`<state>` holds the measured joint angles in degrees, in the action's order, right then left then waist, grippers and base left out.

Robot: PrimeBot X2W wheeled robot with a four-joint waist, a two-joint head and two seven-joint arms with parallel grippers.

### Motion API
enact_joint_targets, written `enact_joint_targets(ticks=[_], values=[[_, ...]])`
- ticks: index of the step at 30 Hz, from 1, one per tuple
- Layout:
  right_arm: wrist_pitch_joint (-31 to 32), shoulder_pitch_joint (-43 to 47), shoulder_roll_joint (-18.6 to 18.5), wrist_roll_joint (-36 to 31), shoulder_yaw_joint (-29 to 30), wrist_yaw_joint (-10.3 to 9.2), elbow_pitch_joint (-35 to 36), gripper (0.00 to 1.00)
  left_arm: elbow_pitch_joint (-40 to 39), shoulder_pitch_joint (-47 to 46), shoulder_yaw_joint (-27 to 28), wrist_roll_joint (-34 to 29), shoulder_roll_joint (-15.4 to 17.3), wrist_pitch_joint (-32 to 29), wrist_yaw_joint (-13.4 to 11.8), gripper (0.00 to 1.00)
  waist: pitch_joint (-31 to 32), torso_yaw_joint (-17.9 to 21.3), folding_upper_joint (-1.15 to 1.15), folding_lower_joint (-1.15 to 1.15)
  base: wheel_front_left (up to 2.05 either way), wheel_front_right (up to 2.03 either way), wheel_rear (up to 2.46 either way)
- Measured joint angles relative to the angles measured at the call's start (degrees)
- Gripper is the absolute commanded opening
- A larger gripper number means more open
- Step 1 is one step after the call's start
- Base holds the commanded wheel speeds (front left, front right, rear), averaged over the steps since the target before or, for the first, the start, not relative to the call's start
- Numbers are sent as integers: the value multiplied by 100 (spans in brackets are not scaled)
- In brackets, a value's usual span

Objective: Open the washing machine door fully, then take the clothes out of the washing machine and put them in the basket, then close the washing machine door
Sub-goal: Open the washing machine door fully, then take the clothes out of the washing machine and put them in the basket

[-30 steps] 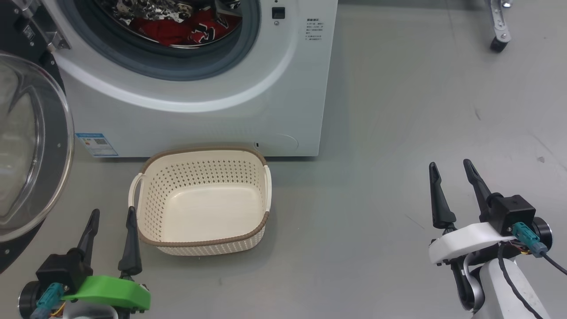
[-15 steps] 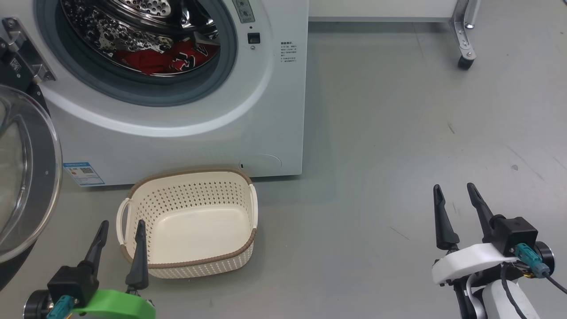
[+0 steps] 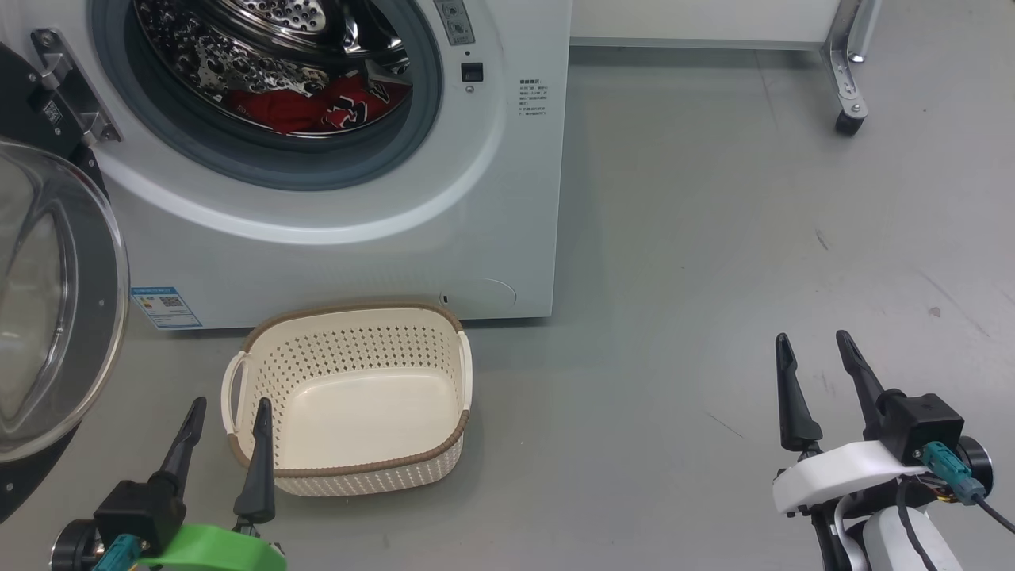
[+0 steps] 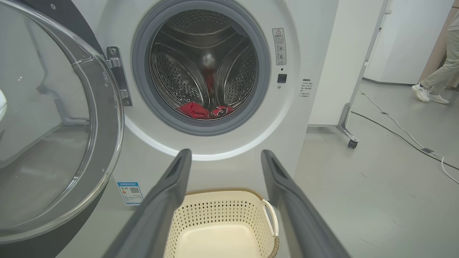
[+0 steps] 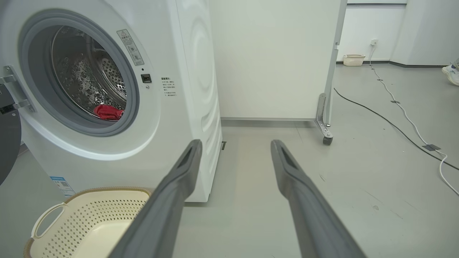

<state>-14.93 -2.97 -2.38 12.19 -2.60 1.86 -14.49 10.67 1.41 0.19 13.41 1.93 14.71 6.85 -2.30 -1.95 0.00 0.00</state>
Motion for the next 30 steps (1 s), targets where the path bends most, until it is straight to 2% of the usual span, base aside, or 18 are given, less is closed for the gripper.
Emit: enact_joint_targets(ticks=[18,30], values=[[0,1,1,91,-89,-26,101,100,-63,7,-16,14,0,0,-9,100,-34,-31,0,0,3,-3,0],[0,2,3,99,-96,-44,107,100,-88,7,-16,119,0,0,-76,100,-105,-75,0,0,44,-44,0]])
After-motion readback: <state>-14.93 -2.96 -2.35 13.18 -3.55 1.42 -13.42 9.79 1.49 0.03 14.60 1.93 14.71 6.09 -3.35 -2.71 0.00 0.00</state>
